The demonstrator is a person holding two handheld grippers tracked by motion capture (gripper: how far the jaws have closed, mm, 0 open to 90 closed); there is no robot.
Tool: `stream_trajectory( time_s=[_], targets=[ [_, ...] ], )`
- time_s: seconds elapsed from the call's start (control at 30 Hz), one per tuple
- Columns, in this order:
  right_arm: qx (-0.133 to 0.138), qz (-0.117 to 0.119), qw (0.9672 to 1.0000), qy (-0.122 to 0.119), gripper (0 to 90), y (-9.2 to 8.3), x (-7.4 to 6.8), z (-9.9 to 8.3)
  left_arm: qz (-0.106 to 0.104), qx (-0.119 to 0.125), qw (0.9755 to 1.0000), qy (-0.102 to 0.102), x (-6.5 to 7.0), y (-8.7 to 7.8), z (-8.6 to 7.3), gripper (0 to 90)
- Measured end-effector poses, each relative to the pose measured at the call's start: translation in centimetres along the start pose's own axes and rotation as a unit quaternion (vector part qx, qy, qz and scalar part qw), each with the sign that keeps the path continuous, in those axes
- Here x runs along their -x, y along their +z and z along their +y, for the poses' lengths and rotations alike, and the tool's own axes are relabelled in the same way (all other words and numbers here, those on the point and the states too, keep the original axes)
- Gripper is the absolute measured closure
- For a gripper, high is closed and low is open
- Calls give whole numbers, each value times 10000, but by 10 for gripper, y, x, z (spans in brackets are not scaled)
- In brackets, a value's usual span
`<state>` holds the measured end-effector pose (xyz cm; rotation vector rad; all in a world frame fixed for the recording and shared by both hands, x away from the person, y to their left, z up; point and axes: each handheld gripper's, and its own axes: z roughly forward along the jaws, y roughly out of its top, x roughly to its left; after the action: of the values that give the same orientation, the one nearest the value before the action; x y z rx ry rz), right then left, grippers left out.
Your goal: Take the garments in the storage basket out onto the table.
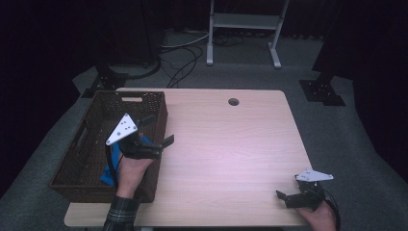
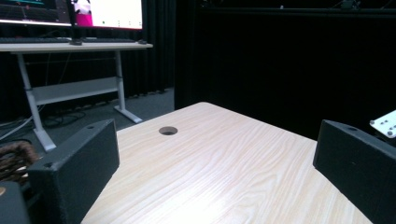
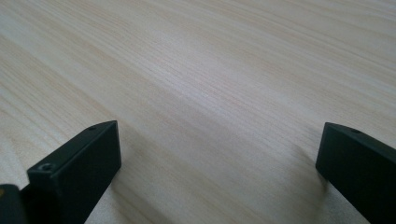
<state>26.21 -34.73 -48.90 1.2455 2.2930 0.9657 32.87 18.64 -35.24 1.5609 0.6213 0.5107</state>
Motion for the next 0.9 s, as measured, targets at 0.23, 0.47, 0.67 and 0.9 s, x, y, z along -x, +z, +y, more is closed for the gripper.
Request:
stream_trajectory(
  time_s=[0.23,0.47,0.67,0.9],
  targets=[
    [-9,-5,10000,6,0,0,0,0,72,58,10000,-38,-9,-7,1,1],
    [-4,-6,10000,-1,0,0,0,0,181,82,9998,-61,-16,-12,2,1],
    [0,-4,10000,-3,0,0,0,0,303,67,9995,-75,-21,-16,2,1],
    [-5,-6,10000,-2,0,0,0,0,290,28,9996,-27,-27,-15,5,1]
  ],
)
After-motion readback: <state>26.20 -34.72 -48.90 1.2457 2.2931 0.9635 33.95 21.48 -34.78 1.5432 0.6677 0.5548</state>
